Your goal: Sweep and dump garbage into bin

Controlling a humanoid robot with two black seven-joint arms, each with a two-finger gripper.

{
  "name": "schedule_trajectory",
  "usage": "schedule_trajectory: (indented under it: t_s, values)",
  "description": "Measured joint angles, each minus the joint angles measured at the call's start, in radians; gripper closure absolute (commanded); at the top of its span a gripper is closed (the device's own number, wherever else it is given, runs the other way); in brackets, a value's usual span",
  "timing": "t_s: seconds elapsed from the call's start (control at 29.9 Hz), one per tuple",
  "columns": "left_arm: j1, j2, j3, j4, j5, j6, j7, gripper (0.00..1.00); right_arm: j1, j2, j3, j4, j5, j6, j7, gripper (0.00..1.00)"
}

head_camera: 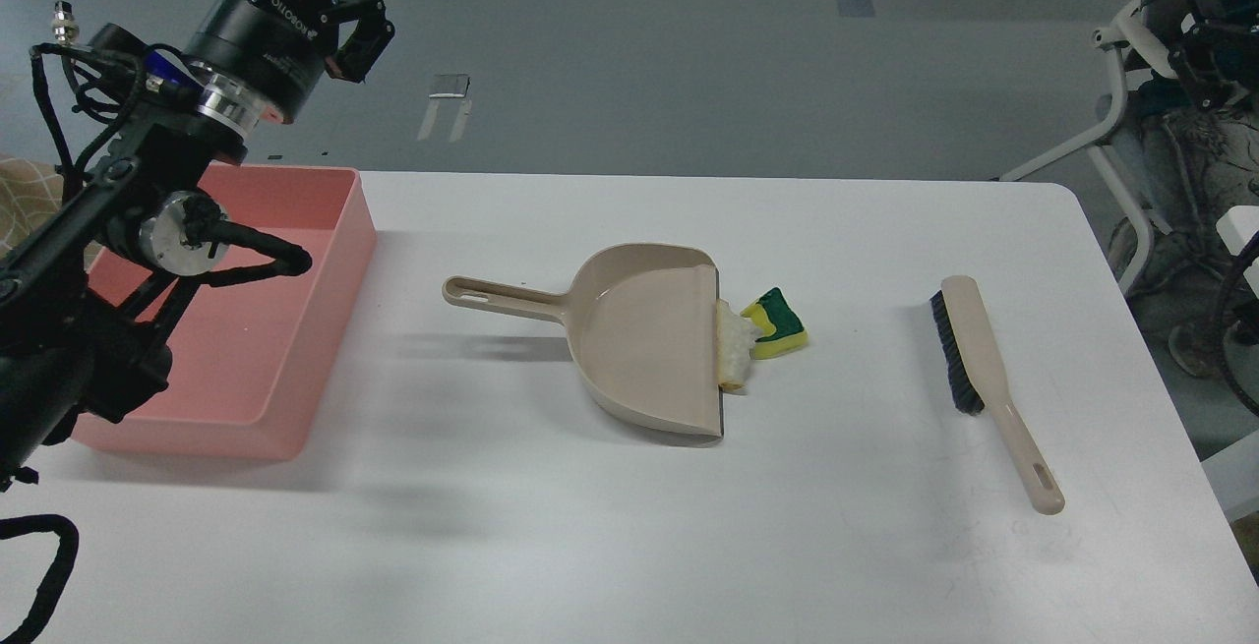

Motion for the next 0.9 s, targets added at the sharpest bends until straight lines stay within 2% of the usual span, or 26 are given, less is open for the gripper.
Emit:
schedule_trajectory:
  t_s: [0.4, 0.57, 0.9]
  values:
    - [-0.012, -0.014, 0.037, 0.02, 0.001, -0.004, 0.0, 0.02, 0.014, 0.001, -0.01, -0.042, 0.0, 0.0, -0.001, 0.0]
    - [-0.016, -0.012, 0.032, 0.084, -0.003, 0.004, -0.001, 0.02, 0.046, 0.0, -0.057, -0.066, 0.0, -0.016, -0.004, 0.0]
    - [-0.024, -0.05, 0.016, 0.114, -0.022, -0.011, -0.008, 0.02, 0.066, 0.024, -0.087, -0.104, 0.0, -0.09, -0.006, 0.0]
